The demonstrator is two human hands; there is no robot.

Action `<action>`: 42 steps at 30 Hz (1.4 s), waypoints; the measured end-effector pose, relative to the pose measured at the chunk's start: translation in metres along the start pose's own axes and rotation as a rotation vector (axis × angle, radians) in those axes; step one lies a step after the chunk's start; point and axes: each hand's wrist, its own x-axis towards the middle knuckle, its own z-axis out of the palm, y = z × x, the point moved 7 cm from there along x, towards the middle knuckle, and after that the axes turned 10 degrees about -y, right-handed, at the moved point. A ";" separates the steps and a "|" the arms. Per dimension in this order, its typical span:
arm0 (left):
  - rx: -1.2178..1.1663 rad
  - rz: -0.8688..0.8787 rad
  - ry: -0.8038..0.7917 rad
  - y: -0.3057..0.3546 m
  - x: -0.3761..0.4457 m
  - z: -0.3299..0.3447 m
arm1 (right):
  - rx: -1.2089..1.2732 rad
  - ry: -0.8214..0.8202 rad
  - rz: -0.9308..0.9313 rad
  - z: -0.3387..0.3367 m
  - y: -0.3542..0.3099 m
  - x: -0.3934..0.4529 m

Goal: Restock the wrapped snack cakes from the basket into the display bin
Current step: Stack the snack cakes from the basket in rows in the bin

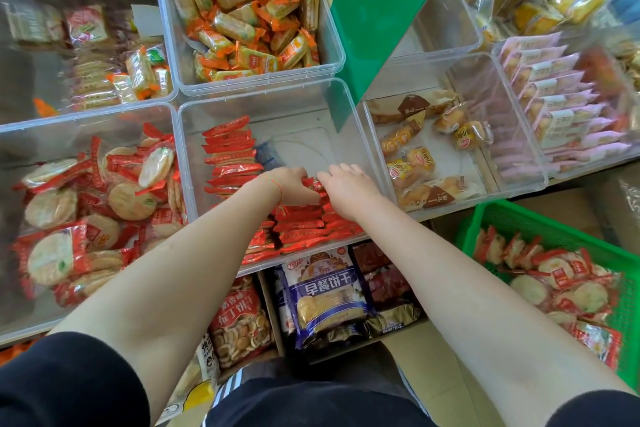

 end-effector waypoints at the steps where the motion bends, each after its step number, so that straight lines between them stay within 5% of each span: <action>1: -0.005 -0.002 -0.014 -0.001 0.001 -0.002 | 0.002 -0.001 0.001 0.000 0.000 0.001; 8: 0.053 0.010 0.047 -0.004 -0.001 0.001 | 0.063 -0.061 0.010 0.001 -0.001 0.015; 15: 0.120 0.089 0.190 0.015 -0.021 -0.014 | 0.243 0.101 0.005 -0.016 0.011 -0.002; 21: 0.052 0.288 0.638 0.080 -0.075 -0.041 | 0.346 0.677 0.084 -0.044 0.049 -0.079; 24: 0.120 0.349 0.667 0.138 -0.087 -0.026 | 0.469 0.807 0.255 -0.020 0.089 -0.120; 32: 0.227 0.517 0.345 0.295 -0.034 0.070 | 0.857 0.773 0.789 0.114 0.229 -0.207; 35: 0.321 0.441 0.122 0.329 0.010 0.118 | 0.878 0.488 0.935 0.180 0.273 -0.217; 38: 0.353 0.337 -0.006 0.342 0.044 0.152 | 0.946 0.151 0.894 0.239 0.293 -0.207; 42: 0.256 0.276 0.034 0.348 0.071 0.158 | 0.730 0.026 0.685 0.266 0.294 -0.180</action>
